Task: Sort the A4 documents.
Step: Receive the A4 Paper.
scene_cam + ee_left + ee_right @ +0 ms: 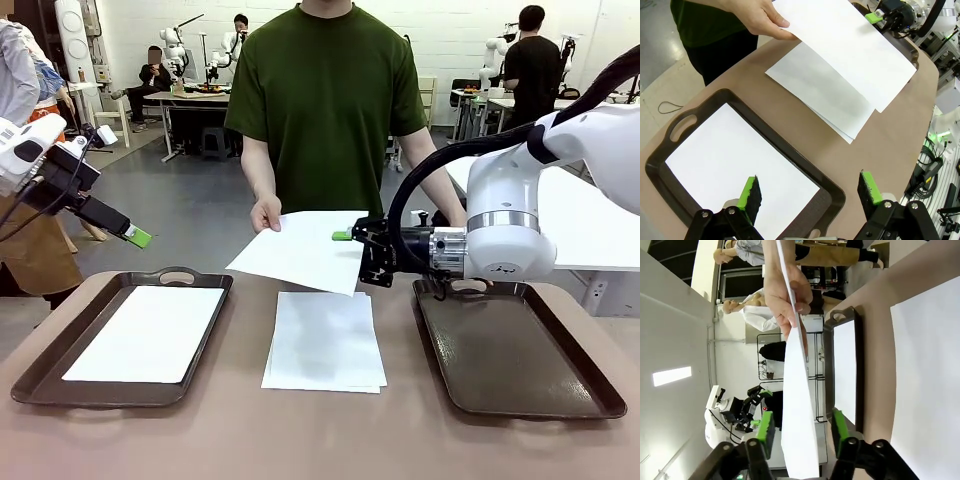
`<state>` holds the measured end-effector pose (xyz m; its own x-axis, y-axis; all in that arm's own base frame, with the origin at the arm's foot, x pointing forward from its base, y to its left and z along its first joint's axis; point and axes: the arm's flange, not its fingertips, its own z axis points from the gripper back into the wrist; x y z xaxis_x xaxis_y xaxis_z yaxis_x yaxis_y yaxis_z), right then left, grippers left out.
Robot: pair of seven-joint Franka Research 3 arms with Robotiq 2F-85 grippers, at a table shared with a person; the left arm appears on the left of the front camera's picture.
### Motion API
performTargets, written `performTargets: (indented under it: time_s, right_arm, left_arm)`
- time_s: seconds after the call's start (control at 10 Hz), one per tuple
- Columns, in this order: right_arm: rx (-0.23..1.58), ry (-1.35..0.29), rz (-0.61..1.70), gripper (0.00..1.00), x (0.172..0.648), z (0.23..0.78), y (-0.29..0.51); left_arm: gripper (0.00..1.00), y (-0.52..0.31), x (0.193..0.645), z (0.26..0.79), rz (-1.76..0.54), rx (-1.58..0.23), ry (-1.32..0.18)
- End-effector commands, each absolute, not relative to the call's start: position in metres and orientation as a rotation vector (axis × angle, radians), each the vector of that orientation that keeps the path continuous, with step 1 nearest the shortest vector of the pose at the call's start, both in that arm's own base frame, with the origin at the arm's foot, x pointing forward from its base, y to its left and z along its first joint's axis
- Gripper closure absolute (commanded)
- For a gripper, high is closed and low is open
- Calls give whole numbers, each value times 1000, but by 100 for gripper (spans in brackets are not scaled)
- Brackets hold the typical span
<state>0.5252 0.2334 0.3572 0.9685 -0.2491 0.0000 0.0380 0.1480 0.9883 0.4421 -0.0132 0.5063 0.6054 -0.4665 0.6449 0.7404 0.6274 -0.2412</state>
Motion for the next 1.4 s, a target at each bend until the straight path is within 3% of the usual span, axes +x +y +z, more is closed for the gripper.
performTargets:
  time_s: [0.0, 0.1, 0.2, 0.3, 0.5, 1.0, 1.1, 1.2, 1.3]
  right_arm:
    - [1423, -198, -226, 56, 529, 353, 231]
    - [1422, -201, -227, 71, 529, 354, 230]
    - [1423, -204, -231, 74, 530, 353, 230]
    - [1423, -207, -235, 90, 531, 352, 230]
    - [1409, -204, -243, 100, 533, 348, 230]
    - [1417, -196, -174, 100, 534, 354, 232]
    - [1271, -228, -20, 100, 528, 364, 236]
    - [1404, -183, -217, 100, 529, 352, 228]
    - [1404, -183, -217, 100, 529, 352, 228]
  left_arm:
    - [0, -13, 441, 506, -754, -518, -578]
    - [0, -13, 441, 506, -754, -518, -578]
    - [0, -13, 441, 506, -754, -518, -578]
    - [0, -13, 441, 506, -754, -518, -578]
    - [0, -13, 441, 506, -754, -518, -578]
    - [0, -13, 441, 506, -754, -518, -578]
    - [0, -13, 441, 506, -754, -518, -578]
    - [0, -13, 441, 506, -754, -518, -578]
    - [0, -13, 441, 506, -754, -518, -578]
